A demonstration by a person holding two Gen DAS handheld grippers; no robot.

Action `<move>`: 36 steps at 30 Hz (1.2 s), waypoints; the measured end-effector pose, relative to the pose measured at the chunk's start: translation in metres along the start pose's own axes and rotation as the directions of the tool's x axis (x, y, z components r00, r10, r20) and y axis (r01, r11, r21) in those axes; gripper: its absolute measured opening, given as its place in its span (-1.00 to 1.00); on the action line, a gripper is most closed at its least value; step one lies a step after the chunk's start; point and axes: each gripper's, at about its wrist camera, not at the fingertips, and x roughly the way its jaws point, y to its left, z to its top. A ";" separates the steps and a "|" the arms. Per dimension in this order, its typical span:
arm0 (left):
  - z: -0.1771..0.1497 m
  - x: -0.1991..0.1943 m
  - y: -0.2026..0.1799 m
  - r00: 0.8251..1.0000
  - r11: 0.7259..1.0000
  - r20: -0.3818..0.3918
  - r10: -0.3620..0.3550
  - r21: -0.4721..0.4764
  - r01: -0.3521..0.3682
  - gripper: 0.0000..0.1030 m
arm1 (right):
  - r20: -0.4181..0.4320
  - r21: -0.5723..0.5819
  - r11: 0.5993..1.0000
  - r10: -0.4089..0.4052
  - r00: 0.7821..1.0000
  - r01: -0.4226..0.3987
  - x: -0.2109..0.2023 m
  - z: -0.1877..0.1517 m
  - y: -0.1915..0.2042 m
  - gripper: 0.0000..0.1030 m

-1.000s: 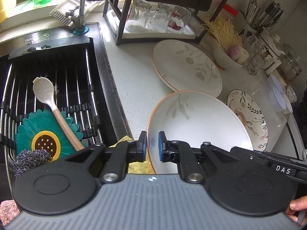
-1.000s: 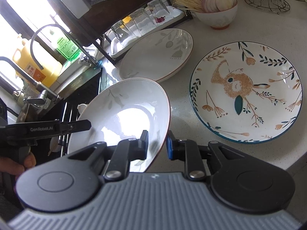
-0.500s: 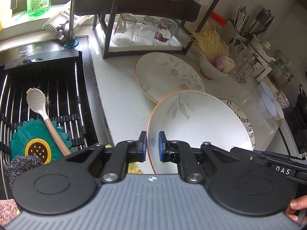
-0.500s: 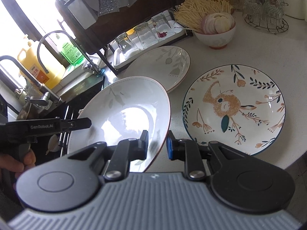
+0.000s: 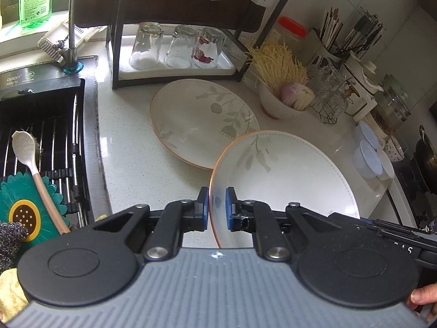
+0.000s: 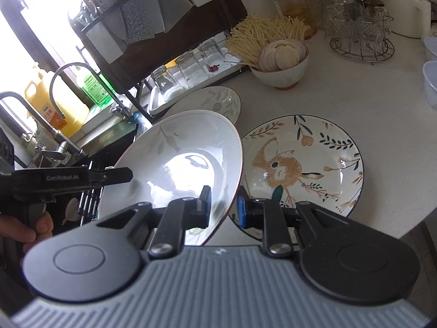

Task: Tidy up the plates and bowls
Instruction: 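Lift the white deep plate with both grippers over the floral plate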

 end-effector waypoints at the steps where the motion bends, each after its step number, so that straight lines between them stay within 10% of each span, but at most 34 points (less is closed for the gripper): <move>1: 0.000 0.003 -0.004 1.000 1.000 -0.003 -0.002 -0.001 0.002 -0.73 | 0.004 0.004 1.000 -0.004 1.000 0.004 -0.001 0.001 -0.004 -0.56; 36: -0.004 0.109 -0.079 0.981 0.997 -0.186 0.062 0.047 -0.054 -0.73 | -0.066 0.003 0.963 -0.268 0.961 0.269 0.035 0.015 -0.083 -0.55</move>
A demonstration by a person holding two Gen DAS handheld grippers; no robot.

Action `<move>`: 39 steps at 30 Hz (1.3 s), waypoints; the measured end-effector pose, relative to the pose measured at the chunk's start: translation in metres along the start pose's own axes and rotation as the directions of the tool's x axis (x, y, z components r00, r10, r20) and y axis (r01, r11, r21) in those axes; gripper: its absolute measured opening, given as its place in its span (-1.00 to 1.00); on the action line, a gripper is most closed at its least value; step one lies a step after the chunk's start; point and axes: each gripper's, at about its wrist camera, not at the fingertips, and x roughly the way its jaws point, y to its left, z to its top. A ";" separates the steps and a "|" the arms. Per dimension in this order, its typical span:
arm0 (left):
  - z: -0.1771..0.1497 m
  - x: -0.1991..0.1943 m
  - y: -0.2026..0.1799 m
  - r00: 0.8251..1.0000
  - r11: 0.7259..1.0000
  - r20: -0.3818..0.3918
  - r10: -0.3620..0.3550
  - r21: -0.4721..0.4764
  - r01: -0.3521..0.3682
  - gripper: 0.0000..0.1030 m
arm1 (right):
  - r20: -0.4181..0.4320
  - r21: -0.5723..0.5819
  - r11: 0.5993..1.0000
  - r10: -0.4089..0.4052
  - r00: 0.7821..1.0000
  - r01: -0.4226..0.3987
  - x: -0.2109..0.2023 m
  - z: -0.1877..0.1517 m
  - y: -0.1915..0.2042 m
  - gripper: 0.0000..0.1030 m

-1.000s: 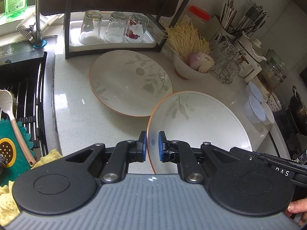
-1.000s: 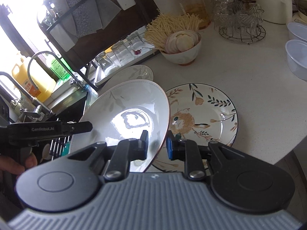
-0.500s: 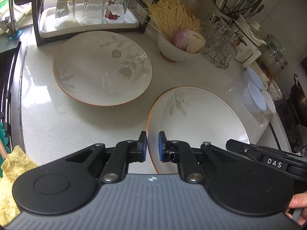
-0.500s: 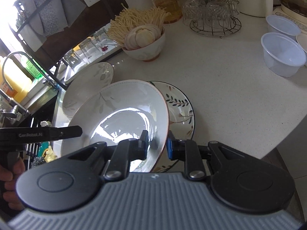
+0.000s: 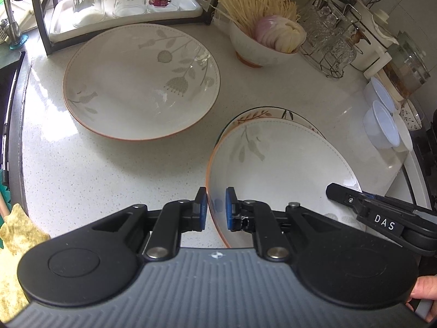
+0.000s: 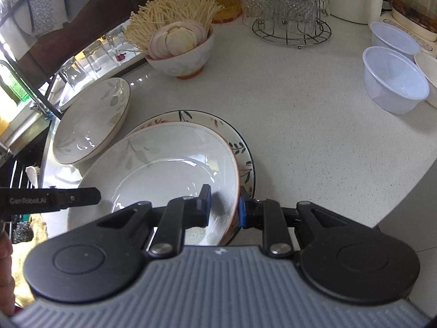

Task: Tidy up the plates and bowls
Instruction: 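Lift the white deep plate with both grippers over the floral plate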

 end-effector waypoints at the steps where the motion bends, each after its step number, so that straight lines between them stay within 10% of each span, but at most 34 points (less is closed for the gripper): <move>1: 0.001 0.002 -0.001 1.000 1.000 -0.009 0.006 0.003 -0.006 -0.73 | 0.002 -0.003 1.000 -0.004 1.000 0.004 0.001 0.001 0.000 -0.55; 39: -0.012 -0.025 0.021 0.991 0.975 -0.075 -0.107 -0.202 0.090 -0.44 | -0.056 0.117 0.991 0.071 0.996 -0.064 0.009 0.011 -0.017 -0.51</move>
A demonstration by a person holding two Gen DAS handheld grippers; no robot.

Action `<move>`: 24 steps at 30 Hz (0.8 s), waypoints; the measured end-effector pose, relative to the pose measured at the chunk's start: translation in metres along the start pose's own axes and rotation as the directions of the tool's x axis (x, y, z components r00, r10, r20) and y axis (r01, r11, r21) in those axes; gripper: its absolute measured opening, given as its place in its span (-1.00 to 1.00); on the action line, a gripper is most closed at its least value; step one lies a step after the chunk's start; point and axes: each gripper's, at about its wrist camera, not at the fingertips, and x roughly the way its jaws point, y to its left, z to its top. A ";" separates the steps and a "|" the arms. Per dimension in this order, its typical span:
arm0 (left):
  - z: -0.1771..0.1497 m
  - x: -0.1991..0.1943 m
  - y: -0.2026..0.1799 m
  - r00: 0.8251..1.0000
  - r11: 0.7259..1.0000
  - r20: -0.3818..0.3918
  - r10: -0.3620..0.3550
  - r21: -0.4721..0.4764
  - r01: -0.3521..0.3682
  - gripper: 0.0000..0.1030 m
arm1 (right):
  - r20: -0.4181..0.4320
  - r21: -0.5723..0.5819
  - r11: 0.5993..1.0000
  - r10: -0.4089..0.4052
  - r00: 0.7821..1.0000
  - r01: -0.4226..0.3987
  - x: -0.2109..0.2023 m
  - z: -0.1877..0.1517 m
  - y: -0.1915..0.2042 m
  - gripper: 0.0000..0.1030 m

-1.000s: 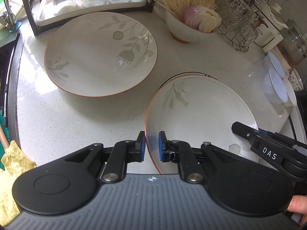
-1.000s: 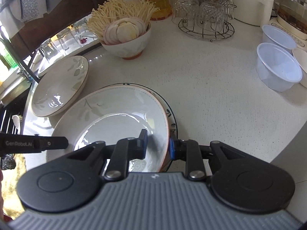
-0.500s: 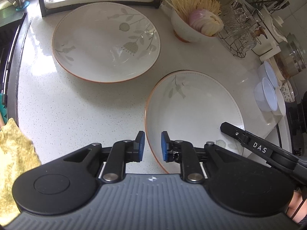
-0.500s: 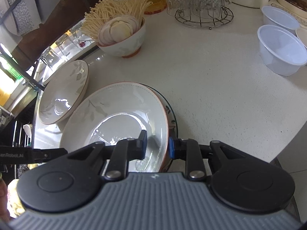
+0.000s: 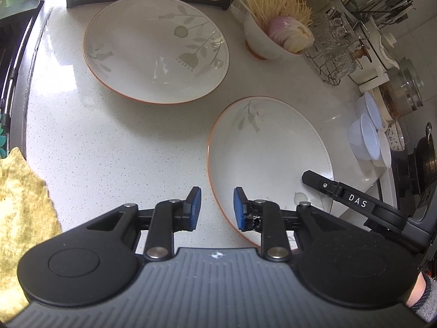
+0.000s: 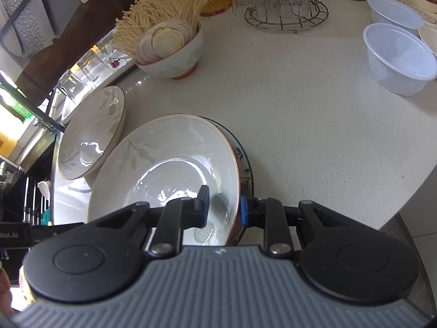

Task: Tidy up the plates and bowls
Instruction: 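Lift the white deep plate with both grippers over the floral plate, then lower the white plate onto the floral plate and open both grippers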

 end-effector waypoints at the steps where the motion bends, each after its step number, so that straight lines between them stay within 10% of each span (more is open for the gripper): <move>1: 0.000 0.000 0.002 1.000 1.000 0.001 -0.008 -0.012 0.008 -0.44 | -0.002 0.013 1.000 0.003 1.000 -0.003 -0.001 0.000 -0.001 -0.50; 24: 0.008 0.021 -0.003 0.998 0.999 0.043 0.037 0.000 -0.037 -0.90 | -0.052 0.166 0.984 0.066 0.996 -0.057 -0.018 -0.007 -0.020 -0.53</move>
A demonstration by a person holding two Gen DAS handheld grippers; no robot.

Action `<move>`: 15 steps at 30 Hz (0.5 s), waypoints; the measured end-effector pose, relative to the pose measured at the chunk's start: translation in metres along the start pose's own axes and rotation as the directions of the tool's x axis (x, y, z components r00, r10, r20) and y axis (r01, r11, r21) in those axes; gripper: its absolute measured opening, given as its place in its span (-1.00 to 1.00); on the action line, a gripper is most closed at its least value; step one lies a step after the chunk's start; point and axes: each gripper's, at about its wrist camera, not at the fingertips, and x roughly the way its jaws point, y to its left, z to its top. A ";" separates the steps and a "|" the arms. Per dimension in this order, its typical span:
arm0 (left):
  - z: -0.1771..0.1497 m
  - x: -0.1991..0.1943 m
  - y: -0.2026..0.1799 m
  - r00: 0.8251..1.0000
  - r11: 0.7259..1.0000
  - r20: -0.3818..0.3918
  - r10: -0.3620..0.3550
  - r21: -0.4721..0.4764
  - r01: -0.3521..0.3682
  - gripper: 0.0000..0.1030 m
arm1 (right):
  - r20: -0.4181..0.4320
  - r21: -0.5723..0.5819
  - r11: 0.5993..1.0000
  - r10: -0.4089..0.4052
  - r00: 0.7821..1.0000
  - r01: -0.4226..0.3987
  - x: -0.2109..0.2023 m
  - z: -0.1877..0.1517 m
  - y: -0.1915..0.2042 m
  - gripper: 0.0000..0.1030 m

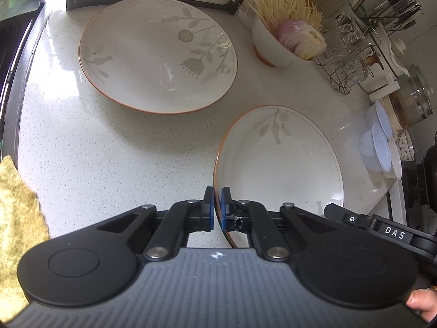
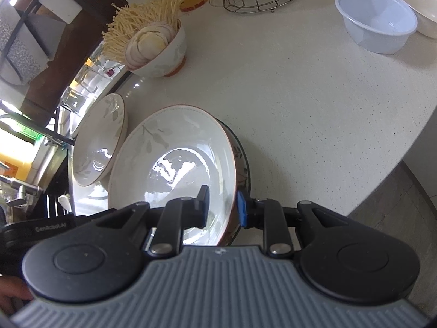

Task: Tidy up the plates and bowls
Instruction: 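Lower the white plate onto the floral plate and open both grippers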

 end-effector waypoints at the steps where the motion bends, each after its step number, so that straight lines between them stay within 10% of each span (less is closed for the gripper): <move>1: 0.001 0.000 0.000 1.000 1.000 -0.001 0.000 0.000 0.000 -0.90 | -0.001 0.008 1.000 0.004 1.000 -0.004 -0.001 0.000 -0.001 -0.53; 15: 0.005 0.002 0.002 1.000 1.000 0.002 -0.011 -0.005 0.011 -0.91 | 0.017 0.007 1.000 -0.007 1.000 0.007 -0.005 0.001 -0.008 -0.53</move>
